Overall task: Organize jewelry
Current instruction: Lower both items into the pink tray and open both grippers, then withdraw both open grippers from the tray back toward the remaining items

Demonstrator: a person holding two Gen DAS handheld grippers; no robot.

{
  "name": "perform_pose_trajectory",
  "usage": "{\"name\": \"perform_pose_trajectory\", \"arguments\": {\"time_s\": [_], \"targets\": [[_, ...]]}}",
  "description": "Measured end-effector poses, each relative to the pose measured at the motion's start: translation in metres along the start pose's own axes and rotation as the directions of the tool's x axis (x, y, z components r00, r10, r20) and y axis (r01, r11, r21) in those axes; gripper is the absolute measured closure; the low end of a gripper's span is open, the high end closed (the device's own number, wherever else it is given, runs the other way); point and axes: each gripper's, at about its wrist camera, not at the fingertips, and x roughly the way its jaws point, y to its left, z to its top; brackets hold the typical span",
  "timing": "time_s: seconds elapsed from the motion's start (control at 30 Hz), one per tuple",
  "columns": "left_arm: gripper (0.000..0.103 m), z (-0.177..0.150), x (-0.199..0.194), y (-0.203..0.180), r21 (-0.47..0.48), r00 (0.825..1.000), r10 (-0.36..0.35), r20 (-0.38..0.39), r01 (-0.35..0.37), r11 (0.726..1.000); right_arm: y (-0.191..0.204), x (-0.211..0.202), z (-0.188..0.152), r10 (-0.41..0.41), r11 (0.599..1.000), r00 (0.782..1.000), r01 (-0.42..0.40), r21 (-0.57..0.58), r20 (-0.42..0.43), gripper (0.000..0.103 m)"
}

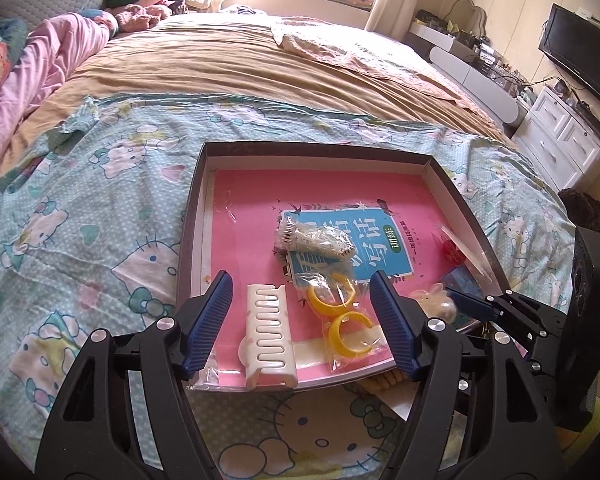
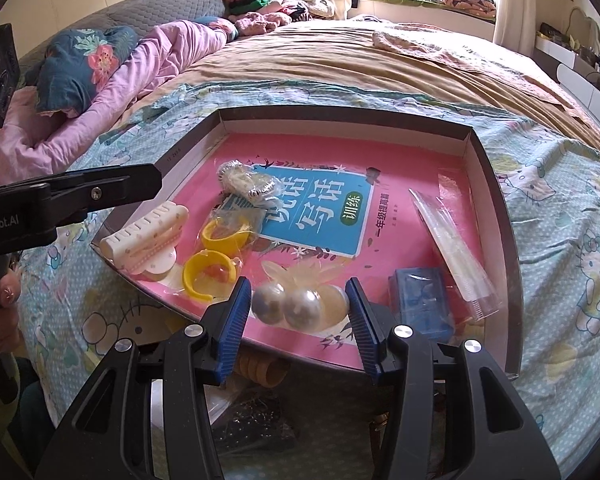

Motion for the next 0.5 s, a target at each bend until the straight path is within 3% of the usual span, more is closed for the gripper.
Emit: {"name": "perform_pose_trajectory", "arguments": {"time_s": [0.27,0.5], "targets": [[0.04,-0.002,-0.013,0.001,-0.009,1.0,0.01,0.02,-0.01,1.0,0.002,-0.017,-0.003,-0.002,1.0,0.999,0.002,0.001,0.034,0.047],[0.033,-0.007,-0.027,0.001,-0.023,0.999,0.016,0.031,-0.016,1.0,0.004,-0.045,-0.008,0.004,1.0,0.997,-0.006,0.022,0.083,0.036]]}}
